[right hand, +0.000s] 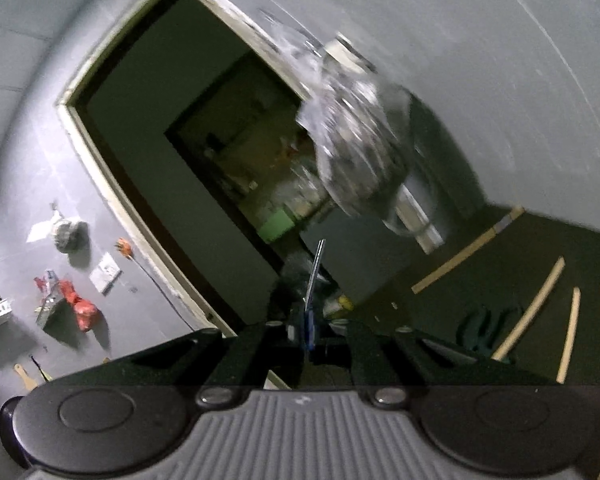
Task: Organize utensils
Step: 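Lift the dark fork and carry it toward the caddy with the right gripper, then carry the dark fork up over the white caddy with the right gripper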
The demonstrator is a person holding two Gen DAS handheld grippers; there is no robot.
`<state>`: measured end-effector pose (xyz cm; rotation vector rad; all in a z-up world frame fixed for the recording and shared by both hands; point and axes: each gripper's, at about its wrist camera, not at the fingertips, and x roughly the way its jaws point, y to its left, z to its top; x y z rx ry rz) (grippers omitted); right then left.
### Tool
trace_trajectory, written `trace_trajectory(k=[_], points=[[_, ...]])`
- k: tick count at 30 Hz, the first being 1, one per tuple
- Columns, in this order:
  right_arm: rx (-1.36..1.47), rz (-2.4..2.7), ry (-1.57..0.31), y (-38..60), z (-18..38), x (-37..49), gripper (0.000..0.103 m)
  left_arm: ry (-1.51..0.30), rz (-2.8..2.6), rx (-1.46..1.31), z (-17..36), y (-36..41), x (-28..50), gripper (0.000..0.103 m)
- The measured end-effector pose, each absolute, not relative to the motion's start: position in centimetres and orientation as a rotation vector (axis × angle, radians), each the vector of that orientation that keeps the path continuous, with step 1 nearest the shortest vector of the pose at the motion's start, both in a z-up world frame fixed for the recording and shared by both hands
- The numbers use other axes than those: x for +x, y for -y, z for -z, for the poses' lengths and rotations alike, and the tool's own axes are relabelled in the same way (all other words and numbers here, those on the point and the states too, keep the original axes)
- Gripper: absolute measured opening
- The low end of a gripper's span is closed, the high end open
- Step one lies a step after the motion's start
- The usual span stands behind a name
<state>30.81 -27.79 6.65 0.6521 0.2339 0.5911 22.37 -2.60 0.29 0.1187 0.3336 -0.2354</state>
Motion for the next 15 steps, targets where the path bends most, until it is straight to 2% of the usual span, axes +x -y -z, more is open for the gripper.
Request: trace_trajectory(k=[7, 15], points=[[0.597, -0.650, -0.083, 27.0, -11.1, 28.6, 0.002, -0.334, 0.236, 0.118, -0.3, 2.6, 22.4, 0.077], [0.603, -0.702, -0.021, 26.2, -14.0, 28.2, 0.002, -0.334, 0.236, 0.118, -0.3, 2.6, 22.4, 0.077]])
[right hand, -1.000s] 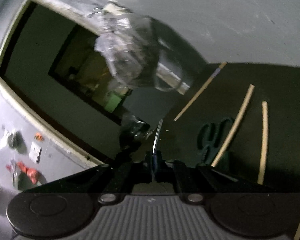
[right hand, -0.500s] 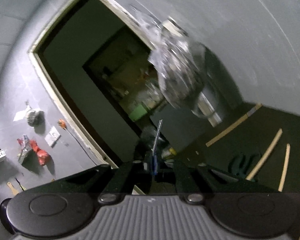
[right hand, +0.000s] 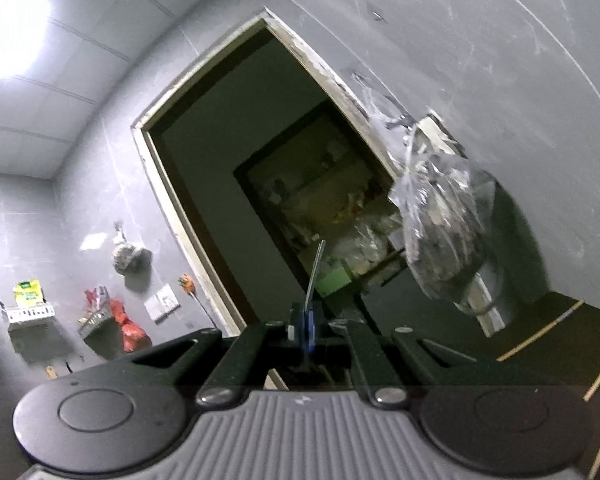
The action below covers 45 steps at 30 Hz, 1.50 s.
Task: Organize utensils
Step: 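Carry the dark fork up over the white caddy with the right gripper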
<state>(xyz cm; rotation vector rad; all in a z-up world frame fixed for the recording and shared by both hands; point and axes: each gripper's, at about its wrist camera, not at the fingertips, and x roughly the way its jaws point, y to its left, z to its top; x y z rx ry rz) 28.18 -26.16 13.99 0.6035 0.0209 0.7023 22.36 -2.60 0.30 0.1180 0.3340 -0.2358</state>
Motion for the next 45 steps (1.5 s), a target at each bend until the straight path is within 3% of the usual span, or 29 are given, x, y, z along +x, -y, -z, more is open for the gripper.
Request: trace_trajectory(k=[11, 45], points=[[0.576, -0.834, -0.012, 23.4, -14.5, 26.7, 0.002, -0.333, 0.235, 0.120, -0.3, 2.6, 22.3, 0.077], [0.464, -0.860, -0.225, 18.1, -8.4, 28.6, 0.003, -0.332, 0.233, 0.119, -0.4, 2.7, 22.2, 0.077]])
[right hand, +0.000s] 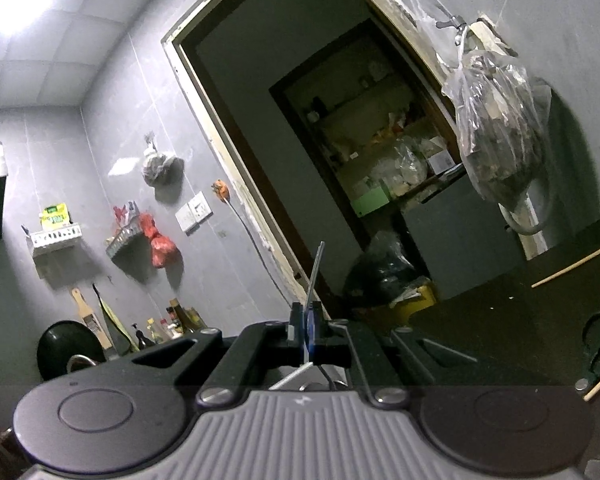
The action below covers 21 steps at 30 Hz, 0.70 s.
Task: Organize utensils
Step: 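Carry the dark fork up over the white caddy with the right gripper, then lower the fork tines-up into the caddy and open the right gripper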
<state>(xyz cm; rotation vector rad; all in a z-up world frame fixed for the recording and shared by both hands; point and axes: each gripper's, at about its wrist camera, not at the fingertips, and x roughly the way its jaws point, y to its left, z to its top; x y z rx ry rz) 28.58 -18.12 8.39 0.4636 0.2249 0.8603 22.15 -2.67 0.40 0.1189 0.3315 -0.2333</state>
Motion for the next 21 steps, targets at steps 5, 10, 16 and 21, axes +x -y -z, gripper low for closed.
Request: trace_trajectory(k=[5, 10, 16, 21], points=[[0.450, -0.850, -0.250, 17.9, -7.6, 28.7, 0.003, -0.331, 0.234, 0.118, -0.4, 2.7, 22.1, 0.077], [0.444, -0.849, -0.265, 18.0, -7.1, 28.7, 0.003, -0.331, 0.233, 0.118, -0.4, 2.7, 22.1, 0.077], [0.411, -0.856, -0.237, 17.9, -7.2, 28.0, 0.003, -0.331, 0.233, 0.118, -0.4, 2.7, 22.1, 0.077], [0.384, -0.849, -0.194, 17.7, -7.4, 27.7, 0.003, -0.331, 0.233, 0.118, -0.4, 2.7, 22.1, 0.077]])
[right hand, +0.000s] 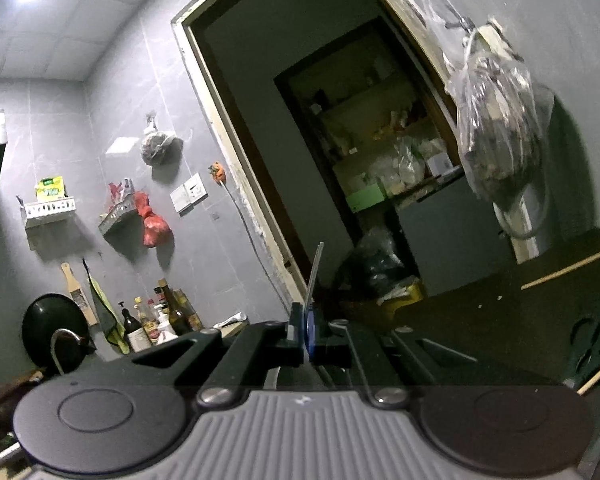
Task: Organize utensils
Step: 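Lower the fork tines-up into the caddy and open the right gripper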
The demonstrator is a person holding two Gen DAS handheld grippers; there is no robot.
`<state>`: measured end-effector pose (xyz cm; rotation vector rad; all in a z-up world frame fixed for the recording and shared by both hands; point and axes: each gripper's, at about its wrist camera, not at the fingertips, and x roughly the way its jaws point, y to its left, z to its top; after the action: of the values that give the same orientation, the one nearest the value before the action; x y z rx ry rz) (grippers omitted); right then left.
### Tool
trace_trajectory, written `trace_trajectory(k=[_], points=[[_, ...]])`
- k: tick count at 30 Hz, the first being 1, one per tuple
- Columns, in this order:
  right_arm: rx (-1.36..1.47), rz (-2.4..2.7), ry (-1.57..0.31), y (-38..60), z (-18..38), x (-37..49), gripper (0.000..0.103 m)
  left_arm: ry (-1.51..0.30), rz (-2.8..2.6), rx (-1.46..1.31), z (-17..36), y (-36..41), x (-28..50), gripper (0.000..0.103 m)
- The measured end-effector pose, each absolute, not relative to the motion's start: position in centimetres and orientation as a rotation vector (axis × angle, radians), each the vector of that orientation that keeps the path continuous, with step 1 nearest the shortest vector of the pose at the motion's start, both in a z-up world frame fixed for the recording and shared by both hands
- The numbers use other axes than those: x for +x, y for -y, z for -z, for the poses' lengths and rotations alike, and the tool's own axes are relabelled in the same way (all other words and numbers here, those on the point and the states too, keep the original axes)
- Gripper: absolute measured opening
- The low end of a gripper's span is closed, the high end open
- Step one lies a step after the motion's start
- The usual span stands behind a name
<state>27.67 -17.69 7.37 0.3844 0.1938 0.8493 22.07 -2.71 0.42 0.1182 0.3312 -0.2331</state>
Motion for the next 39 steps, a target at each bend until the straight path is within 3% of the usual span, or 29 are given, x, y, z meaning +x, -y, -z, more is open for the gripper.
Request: trace_trajectory(k=[11, 19, 20, 22, 26, 28, 30, 33, 39], points=[[0.370, -0.840, -0.242, 17.6, -6.5, 28.0, 0.003, -0.331, 0.234, 0.117, -0.4, 2.7, 22.1, 0.077], [0.358, -0.839, -0.250, 18.2, -6.2, 27.6, 0.011, -0.331, 0.234, 0.117, -0.4, 2.8, 22.1, 0.077], [0.358, -0.841, -0.248, 18.3, -6.3, 27.5, 0.015, -0.331, 0.234, 0.116, -0.4, 2.7, 22.1, 0.077], [0.358, -0.841, -0.241, 18.6, -6.4, 27.3, 0.041, -0.331, 0.235, 0.116, -0.4, 2.8, 22.1, 0.077], [0.356, -0.814, -0.198, 20.1, -6.9, 26.7, 0.062, -0.331, 0.234, 0.116, -0.4, 2.7, 22.1, 0.077], [0.364, -0.774, -0.184, 21.1, -7.0, 26.4, 0.083, -0.331, 0.234, 0.116, -0.4, 2.8, 22.1, 0.077], [0.379, -0.733, -0.180, 22.2, -7.0, 26.4, 0.093, -0.331, 0.234, 0.117, -0.4, 2.8, 22.1, 0.077], [0.394, -0.661, -0.187, 23.7, -6.8, 26.6, 0.102, -0.332, 0.234, 0.114, -0.3, 2.8, 22.1, 0.077], [0.424, -0.524, -0.301, 25.7, -5.2, 28.0, 0.103, -0.333, 0.235, 0.114, -0.3, 2.9, 22.1, 0.077]])
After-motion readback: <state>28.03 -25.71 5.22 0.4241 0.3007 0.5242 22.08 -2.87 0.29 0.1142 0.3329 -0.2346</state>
